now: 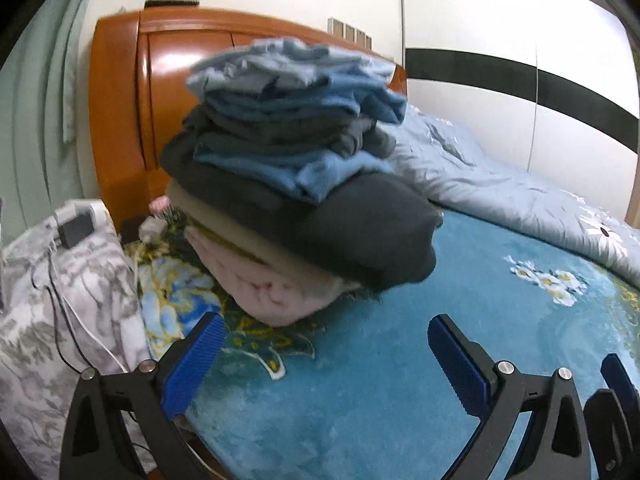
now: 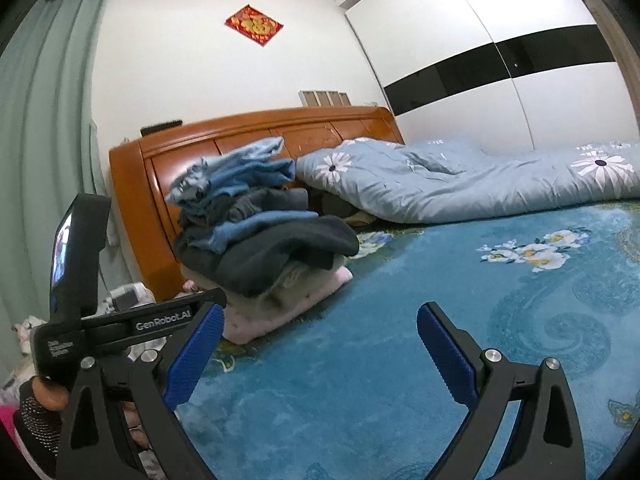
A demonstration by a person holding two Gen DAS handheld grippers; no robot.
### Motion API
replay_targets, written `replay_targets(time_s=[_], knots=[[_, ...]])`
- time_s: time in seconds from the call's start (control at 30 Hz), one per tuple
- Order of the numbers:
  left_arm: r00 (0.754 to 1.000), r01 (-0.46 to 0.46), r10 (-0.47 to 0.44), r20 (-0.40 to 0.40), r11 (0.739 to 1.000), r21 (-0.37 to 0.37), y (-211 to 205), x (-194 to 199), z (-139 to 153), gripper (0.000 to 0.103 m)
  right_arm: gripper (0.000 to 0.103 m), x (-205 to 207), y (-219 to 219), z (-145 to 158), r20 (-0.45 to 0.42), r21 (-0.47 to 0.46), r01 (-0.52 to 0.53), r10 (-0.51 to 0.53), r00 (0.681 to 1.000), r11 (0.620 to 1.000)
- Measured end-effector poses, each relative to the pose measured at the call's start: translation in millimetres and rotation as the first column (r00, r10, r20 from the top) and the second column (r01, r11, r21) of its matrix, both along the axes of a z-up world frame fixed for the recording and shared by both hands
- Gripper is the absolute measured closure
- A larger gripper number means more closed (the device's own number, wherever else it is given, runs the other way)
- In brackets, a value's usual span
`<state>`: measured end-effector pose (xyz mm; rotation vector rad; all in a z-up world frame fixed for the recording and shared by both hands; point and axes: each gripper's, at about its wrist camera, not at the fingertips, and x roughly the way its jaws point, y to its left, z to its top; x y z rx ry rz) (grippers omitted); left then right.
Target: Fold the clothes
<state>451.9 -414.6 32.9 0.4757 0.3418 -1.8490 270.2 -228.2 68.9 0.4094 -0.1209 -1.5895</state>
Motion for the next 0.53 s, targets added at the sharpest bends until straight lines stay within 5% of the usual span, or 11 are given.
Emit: replay_targets(time_s=[0.53], knots=[[0.996, -0.076, 0.075, -0.041, 0.997, -0.017, 13, -4, 6, 0.000, 0.005, -11, 3, 1, 0.053, 0.011, -0.001, 0.000, 0.999, 1.000]])
